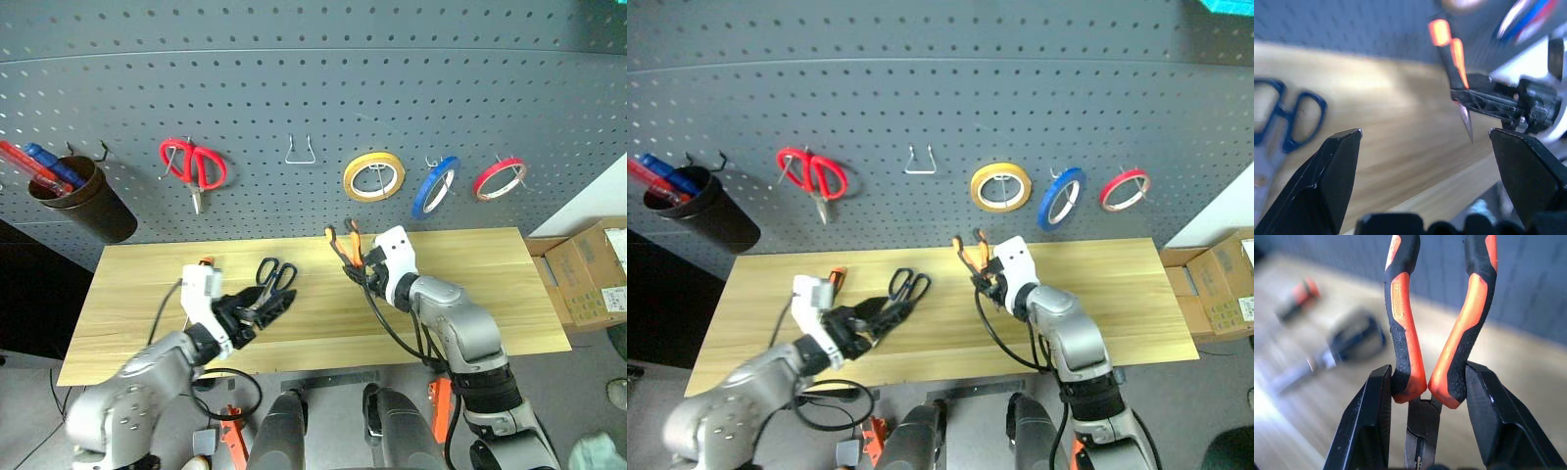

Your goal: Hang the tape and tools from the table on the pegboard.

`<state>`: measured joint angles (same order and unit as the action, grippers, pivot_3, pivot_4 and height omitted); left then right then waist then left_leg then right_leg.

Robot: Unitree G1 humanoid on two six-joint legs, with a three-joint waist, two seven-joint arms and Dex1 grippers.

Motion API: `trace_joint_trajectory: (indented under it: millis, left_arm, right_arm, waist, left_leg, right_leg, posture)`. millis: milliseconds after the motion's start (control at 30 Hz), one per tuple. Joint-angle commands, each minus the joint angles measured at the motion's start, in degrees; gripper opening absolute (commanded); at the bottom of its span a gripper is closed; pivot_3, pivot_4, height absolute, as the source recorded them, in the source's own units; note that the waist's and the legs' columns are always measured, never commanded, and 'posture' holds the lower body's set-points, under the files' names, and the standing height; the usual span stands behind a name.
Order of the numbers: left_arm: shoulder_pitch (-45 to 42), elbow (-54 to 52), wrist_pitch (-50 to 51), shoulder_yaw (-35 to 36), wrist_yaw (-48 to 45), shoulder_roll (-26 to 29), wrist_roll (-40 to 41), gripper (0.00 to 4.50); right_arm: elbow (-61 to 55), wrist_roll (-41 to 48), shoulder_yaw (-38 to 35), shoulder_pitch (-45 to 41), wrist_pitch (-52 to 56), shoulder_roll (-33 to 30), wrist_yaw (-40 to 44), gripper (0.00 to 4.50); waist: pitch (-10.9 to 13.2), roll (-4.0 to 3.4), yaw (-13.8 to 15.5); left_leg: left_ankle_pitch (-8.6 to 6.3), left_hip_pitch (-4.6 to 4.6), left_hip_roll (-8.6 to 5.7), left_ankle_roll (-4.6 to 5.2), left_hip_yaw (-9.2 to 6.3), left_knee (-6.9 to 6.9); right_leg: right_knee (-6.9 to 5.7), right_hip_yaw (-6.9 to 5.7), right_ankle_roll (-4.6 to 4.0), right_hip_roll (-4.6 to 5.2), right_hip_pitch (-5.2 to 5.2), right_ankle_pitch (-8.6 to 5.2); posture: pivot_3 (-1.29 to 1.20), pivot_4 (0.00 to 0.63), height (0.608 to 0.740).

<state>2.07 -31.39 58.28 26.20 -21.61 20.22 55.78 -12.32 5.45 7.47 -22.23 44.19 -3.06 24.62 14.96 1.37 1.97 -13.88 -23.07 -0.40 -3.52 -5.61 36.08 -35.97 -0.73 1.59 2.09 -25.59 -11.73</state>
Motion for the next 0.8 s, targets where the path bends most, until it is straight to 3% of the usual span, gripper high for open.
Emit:
trace_joint_trajectory:
  millis: [33, 167, 367, 567, 800]
  left_arm:
    - [-0.58, 0.92, -2.15, 6.32, 2.71, 0.54, 6.81, 4.5]
    - [-1.26, 2.89, -5.48, 8.14, 5.22, 0.11, 8.87, 4.5]
    - [-4.04, 5.29, -10.24, 3.77, 4.96, 0.83, 4.43, 4.5]
    - [-10.78, 7.69, -15.0, -2.27, 7.32, -0.85, -1.3, 4.5]
    - [-15.98, 8.14, -16.82, -9.24, 7.67, -4.12, -3.86, 4.5]
  right_arm:
    - [-0.29, 2.69, -1.49, -2.5, -5.92, 5.01, -3.25, 1.76]
    - [4.27, 6.65, -2.18, -5.63, -12.72, 9.29, -0.62, 1.76]
    - [16.47, 4.13, -2.64, -12.29, -34.2, 10.54, -0.68, 1.76]
    - [37.47, -3.08, -4.66, -26.45, -51.86, 8.48, -10.89, 1.76]
    - [61.15, -2.98, -8.52, -39.27, -65.21, 7.04, -15.37, 1.76]
  waist:
    - [-0.71, 0.14, 0.26]
    - [-2.34, 0.51, 1.51]
    - [-4.92, 1.1, 3.75]
    - [-6.05, 1.33, 4.81]
    - [-6.98, 1.26, 5.46]
  left_leg:
    - [0.03, 0.03, -0.01, -0.05, 0.02, 0.0]
    - [0.14, 0.13, -0.02, -0.22, 0.05, 0.01]
    - [0.2, 0.33, 0.01, -0.29, 0.0, 0.04]
    - [0.52, 0.6, 0.25, -0.53, 0.02, 0.03]
    - [0.67, 1.27, 0.51, -0.65, 0.11, -0.12]
  right_leg:
    - [0.0, 0.02, 0.0, -0.03, 0.02, 0.0]
    - [-0.02, 0.05, -0.1, -0.27, 0.12, 0.08]
    - [0.0, 0.04, -0.28, -0.44, 0.35, 0.19]
    - [0.0, 0.11, -0.82, -0.77, 0.54, 0.59]
    - [0.0, 0.15, -1.11, -1.02, 1.1, 0.79]
  posture:
    - [0.27, 0.109, 0.74]
    - [0.29, 0.069, 0.74]
    - [0.32, 0.029, 0.74]
    - [0.33, 0.008, 0.74]
    - [0.34, 0.003, 0.74]
